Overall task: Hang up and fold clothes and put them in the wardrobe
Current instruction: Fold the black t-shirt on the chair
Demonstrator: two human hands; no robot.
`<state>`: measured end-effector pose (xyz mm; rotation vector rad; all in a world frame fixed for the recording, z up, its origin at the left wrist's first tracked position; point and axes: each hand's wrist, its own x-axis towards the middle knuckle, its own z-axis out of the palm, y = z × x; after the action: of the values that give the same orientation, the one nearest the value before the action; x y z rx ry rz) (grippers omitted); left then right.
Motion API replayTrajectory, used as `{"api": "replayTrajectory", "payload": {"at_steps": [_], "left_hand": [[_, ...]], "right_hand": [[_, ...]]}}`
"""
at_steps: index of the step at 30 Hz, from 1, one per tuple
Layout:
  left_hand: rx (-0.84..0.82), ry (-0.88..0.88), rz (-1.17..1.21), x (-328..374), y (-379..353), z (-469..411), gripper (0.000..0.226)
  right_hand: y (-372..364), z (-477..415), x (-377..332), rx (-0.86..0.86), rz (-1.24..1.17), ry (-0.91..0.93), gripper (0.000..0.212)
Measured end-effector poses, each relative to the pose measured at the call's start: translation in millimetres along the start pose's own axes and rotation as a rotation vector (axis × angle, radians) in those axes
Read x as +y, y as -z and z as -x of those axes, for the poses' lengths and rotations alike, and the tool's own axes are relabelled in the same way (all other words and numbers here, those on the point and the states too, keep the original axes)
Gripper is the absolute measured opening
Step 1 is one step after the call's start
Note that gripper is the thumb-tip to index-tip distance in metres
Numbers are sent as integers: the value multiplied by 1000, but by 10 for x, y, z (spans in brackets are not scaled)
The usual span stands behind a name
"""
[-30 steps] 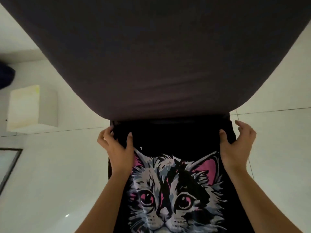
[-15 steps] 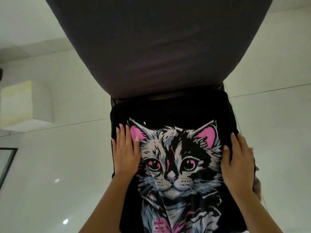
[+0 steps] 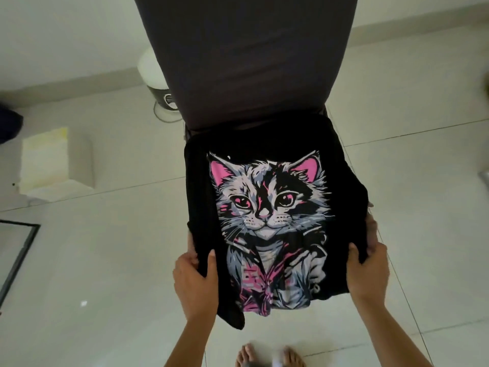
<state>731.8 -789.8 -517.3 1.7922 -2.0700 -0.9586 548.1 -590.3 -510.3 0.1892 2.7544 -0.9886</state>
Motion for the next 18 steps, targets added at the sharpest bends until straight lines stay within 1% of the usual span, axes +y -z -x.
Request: {"api": "replayTrajectory", "payload": {"at_steps": [1, 2, 4, 8, 11, 13, 16, 18], "left_hand": [[-24, 33, -13, -12, 0, 44, 35], [-50, 64, -24, -16, 2, 89, 37], [-59, 87, -51, -26, -17, 107, 35], [-6, 49, -110, -8, 16, 62, 25], [77, 147, 35, -22, 145, 49, 23], [130, 212, 138, -73, 248, -8, 21], [163, 209, 157, -197, 375, -134, 18], [170, 185, 144, -246, 386, -194, 18]], "right_hand": [[-5, 50, 10, -33, -10, -93, 18], [0, 88, 44, -55, -2, -141, 18], [-2, 119, 95, -95, 3, -149, 20], [39, 51, 149, -123, -168, -203, 20], [106, -43, 193, -53, -244, -251, 16], [168, -152, 221, 55, -298, -308, 13], [293, -339, 280, 189, -440, -395, 7], [333, -432, 299, 255, -462, -380, 4]]}}
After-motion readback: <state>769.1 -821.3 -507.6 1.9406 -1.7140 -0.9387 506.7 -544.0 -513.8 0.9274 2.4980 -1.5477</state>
